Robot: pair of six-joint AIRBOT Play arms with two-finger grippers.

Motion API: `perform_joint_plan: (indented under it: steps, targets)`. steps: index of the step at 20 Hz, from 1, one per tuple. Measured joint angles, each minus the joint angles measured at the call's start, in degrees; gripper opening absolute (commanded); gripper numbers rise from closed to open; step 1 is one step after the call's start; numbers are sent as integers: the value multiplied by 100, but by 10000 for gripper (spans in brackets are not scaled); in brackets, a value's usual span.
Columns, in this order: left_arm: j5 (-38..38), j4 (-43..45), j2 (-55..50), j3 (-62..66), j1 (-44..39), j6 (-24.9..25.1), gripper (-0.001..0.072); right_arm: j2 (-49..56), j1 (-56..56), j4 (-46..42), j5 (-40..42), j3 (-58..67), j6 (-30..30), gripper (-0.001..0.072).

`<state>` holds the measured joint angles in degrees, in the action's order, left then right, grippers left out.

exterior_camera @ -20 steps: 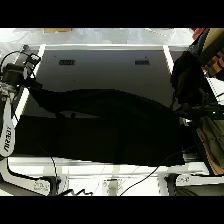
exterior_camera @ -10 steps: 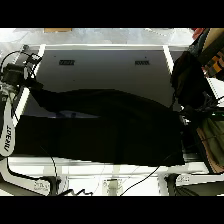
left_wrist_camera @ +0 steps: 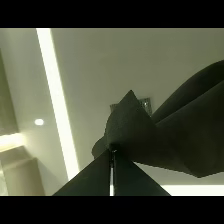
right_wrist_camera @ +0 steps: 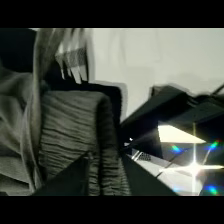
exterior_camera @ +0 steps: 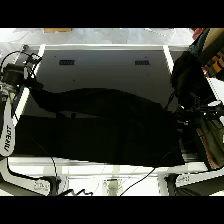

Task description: Fold the clothes and pants, and hang the long-sleeved shirts on hangers.

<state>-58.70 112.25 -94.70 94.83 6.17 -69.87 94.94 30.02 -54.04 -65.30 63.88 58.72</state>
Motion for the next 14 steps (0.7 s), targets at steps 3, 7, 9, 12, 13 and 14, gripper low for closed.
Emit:
perform_joint_plan:
  steps: [3,7,9,12,13,14]
  targets:
    - [0,0,0,0,0,2,10,2,-216,173,35,28,-334,19]
    - [2,0,0,0,0,0,10,2,-374,275,37,317,-516,17]
    - [2,0,0,0,0,0,11,2,-398,286,-153,560,-636,17]
    - [0,0,0,0,0,2,10,2,-417,299,-581,859,-885,18]
    - [0,0,0,0,0,0,10,2,-422,304,-723,922,-964,18]
    - [2,0,0,0,0,2,10,7,-424,310,-855,970,-1021,19]
